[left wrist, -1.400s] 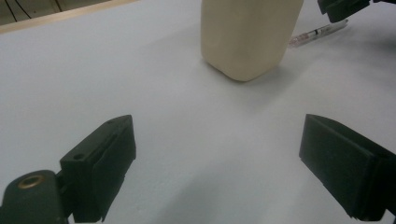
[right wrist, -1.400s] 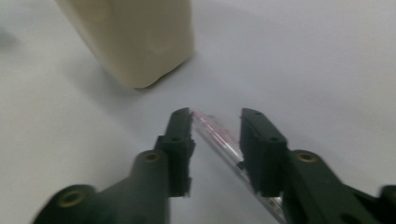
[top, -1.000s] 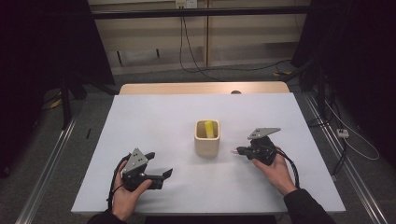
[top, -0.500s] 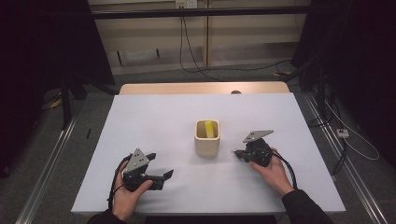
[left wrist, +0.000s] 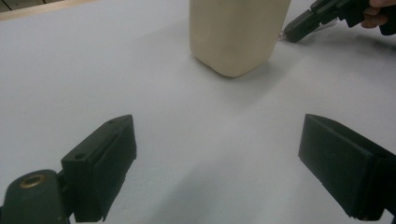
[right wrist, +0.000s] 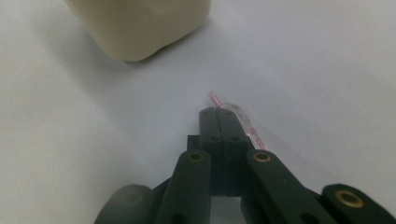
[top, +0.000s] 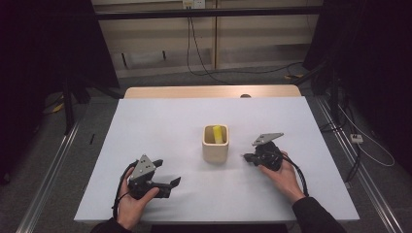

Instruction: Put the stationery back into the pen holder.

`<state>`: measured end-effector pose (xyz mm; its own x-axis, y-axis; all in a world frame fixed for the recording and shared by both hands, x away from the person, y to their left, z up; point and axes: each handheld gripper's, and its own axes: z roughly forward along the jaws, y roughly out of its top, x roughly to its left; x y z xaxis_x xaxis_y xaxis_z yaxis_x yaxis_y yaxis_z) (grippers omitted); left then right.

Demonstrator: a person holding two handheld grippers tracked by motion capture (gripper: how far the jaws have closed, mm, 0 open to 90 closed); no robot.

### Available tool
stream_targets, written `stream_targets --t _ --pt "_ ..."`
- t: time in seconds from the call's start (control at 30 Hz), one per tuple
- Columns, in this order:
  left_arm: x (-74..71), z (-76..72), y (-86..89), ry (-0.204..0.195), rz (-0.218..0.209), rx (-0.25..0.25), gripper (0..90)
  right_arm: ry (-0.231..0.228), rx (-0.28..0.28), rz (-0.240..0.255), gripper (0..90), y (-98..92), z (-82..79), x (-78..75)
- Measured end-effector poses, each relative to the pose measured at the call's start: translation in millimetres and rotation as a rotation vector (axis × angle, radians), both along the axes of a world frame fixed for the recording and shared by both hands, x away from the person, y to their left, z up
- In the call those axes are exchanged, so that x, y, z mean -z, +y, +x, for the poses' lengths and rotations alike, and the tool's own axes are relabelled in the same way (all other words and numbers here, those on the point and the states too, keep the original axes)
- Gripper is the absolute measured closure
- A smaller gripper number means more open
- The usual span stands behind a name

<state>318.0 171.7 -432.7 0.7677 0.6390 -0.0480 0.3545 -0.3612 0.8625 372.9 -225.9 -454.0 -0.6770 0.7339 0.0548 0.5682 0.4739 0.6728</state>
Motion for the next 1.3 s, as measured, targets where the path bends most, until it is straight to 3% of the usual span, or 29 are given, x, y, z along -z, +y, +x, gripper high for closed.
stream_targets --t 0.17,0.43,1.1,1.3 --pt "0.0 0.1 -0.1 0.003 0.003 -0.001 11.1 0.038 0.012 0.023 90.0 -2.0 5.0 -0.5" --pt "1.0 0.0 -1.3 0.017 -0.004 0.015 11.0 0.081 0.015 0.014 90.0 -0.4 14.9 -3.5" --pt "0.3 0.5 0.1 0.009 -0.008 0.004 11.0 0.048 0.041 0.018 90.0 -1.3 24.4 -1.3" --pt "-0.2 0.2 1.2 0.014 -0.014 0.002 11.0 0.048 0.039 0.059 90.0 -3.1 22.1 -3.8"
